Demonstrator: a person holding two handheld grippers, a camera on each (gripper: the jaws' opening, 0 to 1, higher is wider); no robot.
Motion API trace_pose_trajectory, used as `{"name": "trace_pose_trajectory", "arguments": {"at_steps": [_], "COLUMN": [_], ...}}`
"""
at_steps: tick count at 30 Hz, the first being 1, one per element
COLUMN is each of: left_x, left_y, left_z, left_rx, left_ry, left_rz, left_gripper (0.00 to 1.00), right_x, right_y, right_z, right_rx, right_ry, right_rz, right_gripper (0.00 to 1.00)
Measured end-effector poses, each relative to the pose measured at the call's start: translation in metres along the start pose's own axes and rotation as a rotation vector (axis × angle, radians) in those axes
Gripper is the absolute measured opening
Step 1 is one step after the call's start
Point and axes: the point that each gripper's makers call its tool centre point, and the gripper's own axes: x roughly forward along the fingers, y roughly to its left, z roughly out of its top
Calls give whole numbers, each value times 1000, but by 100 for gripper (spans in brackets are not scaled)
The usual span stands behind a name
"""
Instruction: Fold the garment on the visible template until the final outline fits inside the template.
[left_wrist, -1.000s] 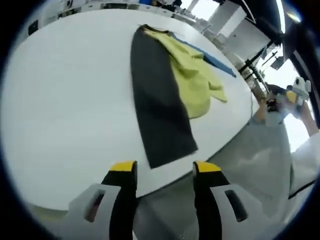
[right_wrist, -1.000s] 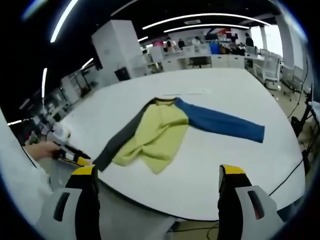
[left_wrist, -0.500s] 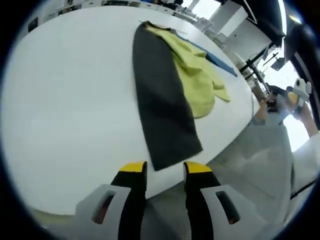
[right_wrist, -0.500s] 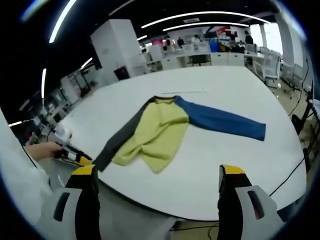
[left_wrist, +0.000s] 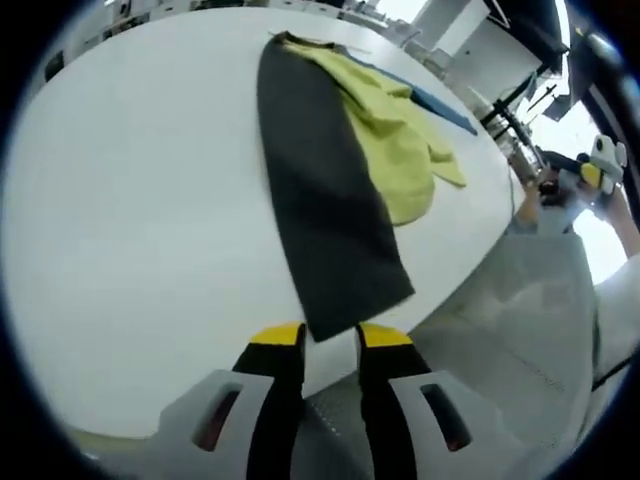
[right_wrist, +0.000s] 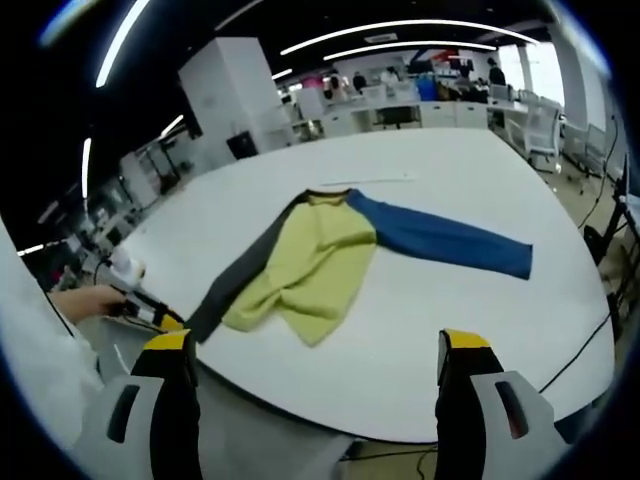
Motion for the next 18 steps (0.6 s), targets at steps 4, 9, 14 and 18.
{"name": "trace_pose_trajectory", "arguments": {"at_steps": [4, 9, 14, 18], "left_x": [0, 0, 2, 4], "left_y": [1, 3, 7, 10], "left_z": [-1, 0, -1, -1], "left_rx": [11, 9, 12, 12], "left_ry": [9, 18, 32, 35], "left_rz": [7, 15, 35, 43], "left_gripper": [13, 9, 3, 0], "right_x": [1, 1, 1, 1], "right_y": [-1, -2, -3, -3], "right_z": [0, 0, 0, 1], "right_rx": [-4, -2, -2, -1], "right_ry": [4, 8, 8, 4], "right_rz": [3, 3, 3, 2], "right_gripper": [100, 100, 100, 100]}}
